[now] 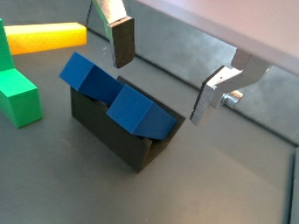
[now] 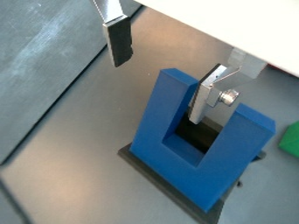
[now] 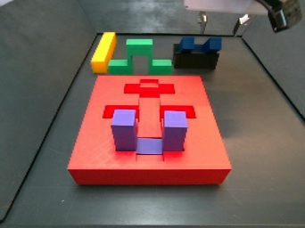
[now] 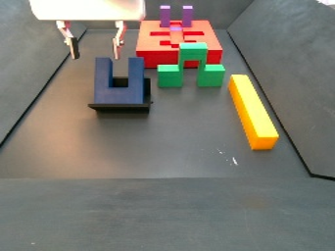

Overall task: Pick up the blue object. Move up. Place the blue object on the fixture. Regrasp the blue object. Move to above the board. Insert the blue object.
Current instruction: Regrasp the blue object.

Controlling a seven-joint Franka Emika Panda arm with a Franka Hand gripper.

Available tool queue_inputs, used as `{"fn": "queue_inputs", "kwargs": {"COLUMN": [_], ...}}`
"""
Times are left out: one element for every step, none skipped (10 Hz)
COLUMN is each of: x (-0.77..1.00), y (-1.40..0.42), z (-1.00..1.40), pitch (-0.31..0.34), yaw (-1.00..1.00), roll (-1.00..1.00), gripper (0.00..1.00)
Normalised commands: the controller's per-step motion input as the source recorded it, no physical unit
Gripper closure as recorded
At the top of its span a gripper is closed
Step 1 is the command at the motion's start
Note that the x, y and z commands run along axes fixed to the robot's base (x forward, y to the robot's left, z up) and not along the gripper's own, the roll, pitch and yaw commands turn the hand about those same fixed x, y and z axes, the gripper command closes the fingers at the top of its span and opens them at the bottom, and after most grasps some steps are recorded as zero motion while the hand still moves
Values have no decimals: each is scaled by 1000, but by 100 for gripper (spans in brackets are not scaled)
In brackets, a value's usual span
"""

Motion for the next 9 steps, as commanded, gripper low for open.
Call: {"fn": "queue_inputs", "kwargs": {"x": [0,0,0,0,0,34,74,254,494], "y": [-231,-251,-214,-163,-151,-129,-149,-134,-26], "z": [0,-9,-60,-86,-40,-11,0,0,0], "pitch": [0,0,-20,-20,0,0,0,0,0], "yaw": [11,0,0,0,0,0,20,23,23], "roll": [829,823,789,760,800,817,789,694,506], "gripper": [0,0,0,0,0,0,0,0,0]}}
